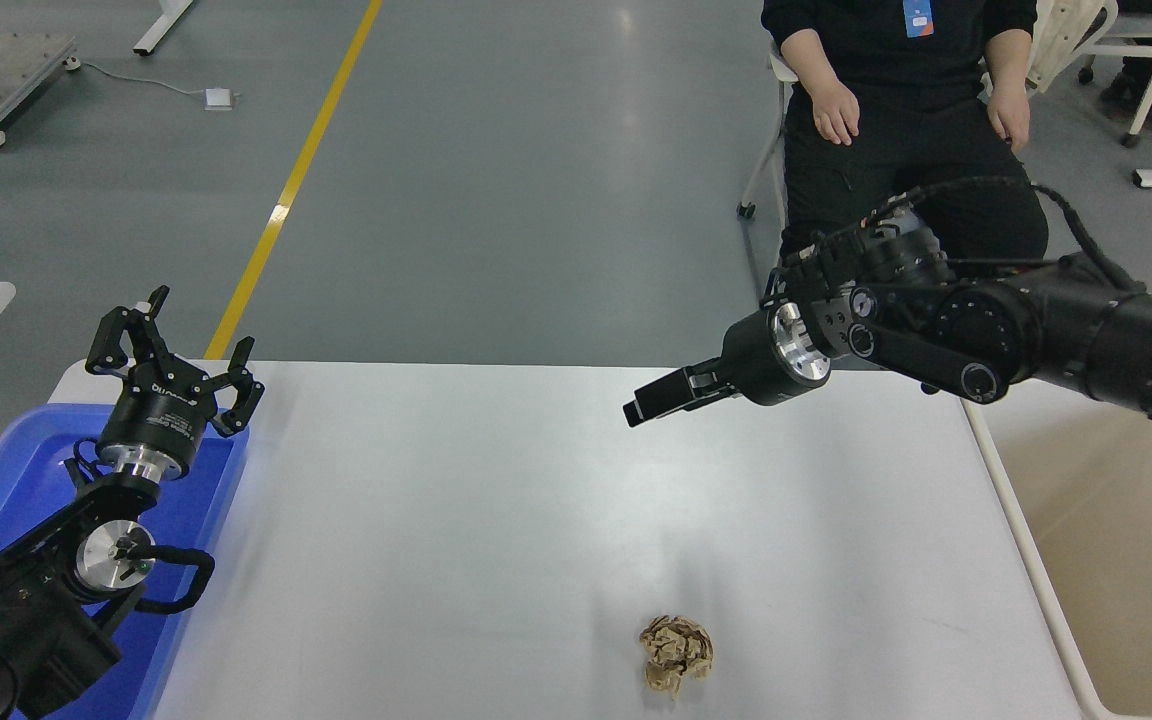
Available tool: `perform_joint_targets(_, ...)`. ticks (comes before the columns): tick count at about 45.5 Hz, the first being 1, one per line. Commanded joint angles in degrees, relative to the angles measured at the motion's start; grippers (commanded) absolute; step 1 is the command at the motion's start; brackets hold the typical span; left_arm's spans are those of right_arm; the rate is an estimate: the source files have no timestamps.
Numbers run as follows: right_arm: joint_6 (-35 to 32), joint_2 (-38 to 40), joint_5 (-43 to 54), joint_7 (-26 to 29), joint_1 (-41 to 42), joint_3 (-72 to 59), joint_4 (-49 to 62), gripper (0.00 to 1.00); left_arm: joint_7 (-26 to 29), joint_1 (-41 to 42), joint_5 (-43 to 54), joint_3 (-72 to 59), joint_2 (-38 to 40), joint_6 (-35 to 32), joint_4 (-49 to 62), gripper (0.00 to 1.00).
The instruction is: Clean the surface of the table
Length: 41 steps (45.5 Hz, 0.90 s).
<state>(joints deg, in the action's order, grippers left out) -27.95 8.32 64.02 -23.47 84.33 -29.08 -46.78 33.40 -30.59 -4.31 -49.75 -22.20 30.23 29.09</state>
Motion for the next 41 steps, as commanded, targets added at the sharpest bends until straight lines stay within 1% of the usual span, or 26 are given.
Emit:
perform_joint_targets(1,0.7,-5.8,4.9,0.1,-1.5,-7.6,1.4,0.99,0.0,0.0,0.0,0.0,0.0,0.0,0.0,1.0)
perform_joint_targets(4,0.7,-8.3,5.9,0.0,-2.6,-8.6,1.1,0.99,0.0,0.0,0.0,0.0,0.0,0.0,0.0,1.0)
perform_joint_targets(13,0.3,-8.3,6.6,-0.1,-3.0,-9.7,-1.1,0.99,0.0,0.0,0.0,0.0,0.0,0.0,0.0,1.0)
perform_joint_targets(29,0.2,-8.3,6.6,0.0,-4.0,-9.8,-10.5,0.99,0.0,0.0,0.0,0.0,0.0,0.0,0.0,1.0)
perform_joint_targets(41,0.5,-5.2,6.6,0.0,-5.0,-8.9,-11.9,0.99,0.0,0.0,0.0,0.0,0.0,0.0,0.0,1.0)
